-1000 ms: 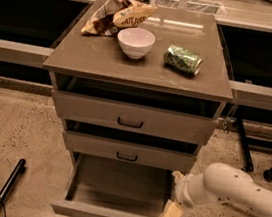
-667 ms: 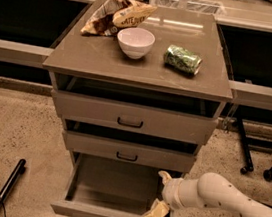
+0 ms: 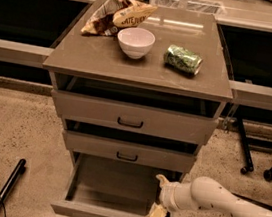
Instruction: Close bottom drawer
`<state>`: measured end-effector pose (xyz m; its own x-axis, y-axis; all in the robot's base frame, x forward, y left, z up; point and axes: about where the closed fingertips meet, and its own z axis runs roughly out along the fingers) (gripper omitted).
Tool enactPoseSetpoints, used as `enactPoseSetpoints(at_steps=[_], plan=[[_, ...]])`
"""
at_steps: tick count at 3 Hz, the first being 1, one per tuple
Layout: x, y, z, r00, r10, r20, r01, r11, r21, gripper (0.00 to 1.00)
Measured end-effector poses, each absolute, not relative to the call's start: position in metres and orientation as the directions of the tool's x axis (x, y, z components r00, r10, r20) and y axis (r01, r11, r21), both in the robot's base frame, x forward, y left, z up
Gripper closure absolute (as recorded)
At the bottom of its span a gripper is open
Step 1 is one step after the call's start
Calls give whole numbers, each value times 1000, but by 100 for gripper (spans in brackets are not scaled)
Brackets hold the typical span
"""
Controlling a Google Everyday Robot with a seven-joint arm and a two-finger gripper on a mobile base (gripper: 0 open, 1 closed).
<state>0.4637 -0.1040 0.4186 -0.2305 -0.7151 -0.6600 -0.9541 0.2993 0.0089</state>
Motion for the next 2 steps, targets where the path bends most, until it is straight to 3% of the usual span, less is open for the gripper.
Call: enactPoseSetpoints(at_steps=[2], plan=[[452,-129,314,-82,-759,-646,-993,115,-8,0]])
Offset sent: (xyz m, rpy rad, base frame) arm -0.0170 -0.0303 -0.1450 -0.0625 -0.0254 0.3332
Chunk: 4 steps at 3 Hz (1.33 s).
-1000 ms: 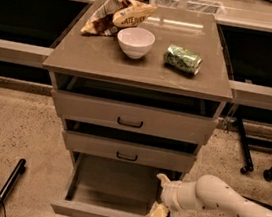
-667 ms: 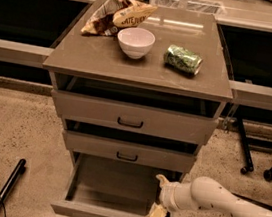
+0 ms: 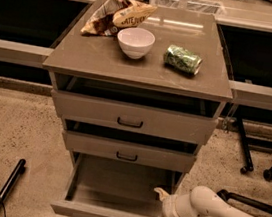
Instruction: Close bottom drawer
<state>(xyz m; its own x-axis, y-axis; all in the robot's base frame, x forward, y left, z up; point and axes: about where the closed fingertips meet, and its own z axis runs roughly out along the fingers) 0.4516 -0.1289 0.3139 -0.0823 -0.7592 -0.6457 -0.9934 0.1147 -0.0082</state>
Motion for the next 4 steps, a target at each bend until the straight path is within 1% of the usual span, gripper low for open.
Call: enactPoseSetpoints(at_steps=[1,2,3,4], plan=[[449,-137,297,-62,-763,-644,-997,82,-2,19],[452,-138,299,-55,-748,-661,-994,102,-34,50],[452,-138,299,-55,-748,-661,-994,102,-33,73],[407,-127,278,-99,-746,-658,-995,54,88,96]])
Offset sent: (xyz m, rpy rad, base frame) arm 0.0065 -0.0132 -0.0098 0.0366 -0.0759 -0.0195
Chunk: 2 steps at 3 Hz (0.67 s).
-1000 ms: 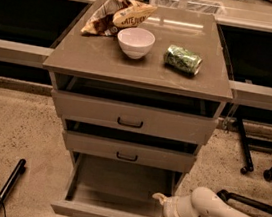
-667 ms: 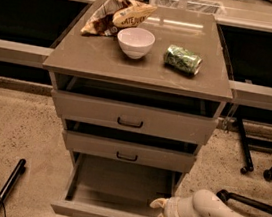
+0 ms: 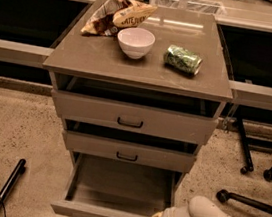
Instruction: Close bottom drawer
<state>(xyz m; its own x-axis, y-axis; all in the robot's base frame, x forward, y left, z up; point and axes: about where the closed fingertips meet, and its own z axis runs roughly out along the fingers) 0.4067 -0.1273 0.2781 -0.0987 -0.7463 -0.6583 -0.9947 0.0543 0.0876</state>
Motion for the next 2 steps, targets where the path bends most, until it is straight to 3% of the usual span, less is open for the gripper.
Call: enactPoseSetpoints(at_steps=[2], plan=[[346,-107,221,-164,-789,-593,-972,28,232,100]])
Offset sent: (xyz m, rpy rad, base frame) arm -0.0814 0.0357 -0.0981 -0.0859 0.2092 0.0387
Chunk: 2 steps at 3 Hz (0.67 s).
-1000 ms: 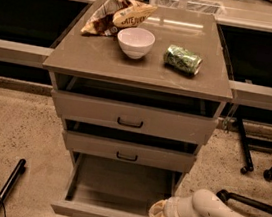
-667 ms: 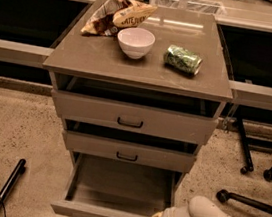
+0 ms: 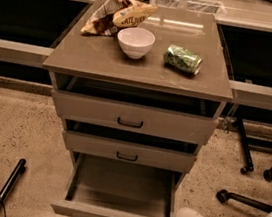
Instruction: Close bottom drawer
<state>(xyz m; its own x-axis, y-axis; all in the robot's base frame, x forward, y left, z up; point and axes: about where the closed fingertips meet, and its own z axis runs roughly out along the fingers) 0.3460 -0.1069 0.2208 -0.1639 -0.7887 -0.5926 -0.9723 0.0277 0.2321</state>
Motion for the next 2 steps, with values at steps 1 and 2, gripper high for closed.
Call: enactPoseSetpoints(at_steps=[1,2], plan=[[350,-96,197,-167,-756,-633,-980,55,193,84],[354,-99,181,-138,-723,-677,-990,74,123,61]])
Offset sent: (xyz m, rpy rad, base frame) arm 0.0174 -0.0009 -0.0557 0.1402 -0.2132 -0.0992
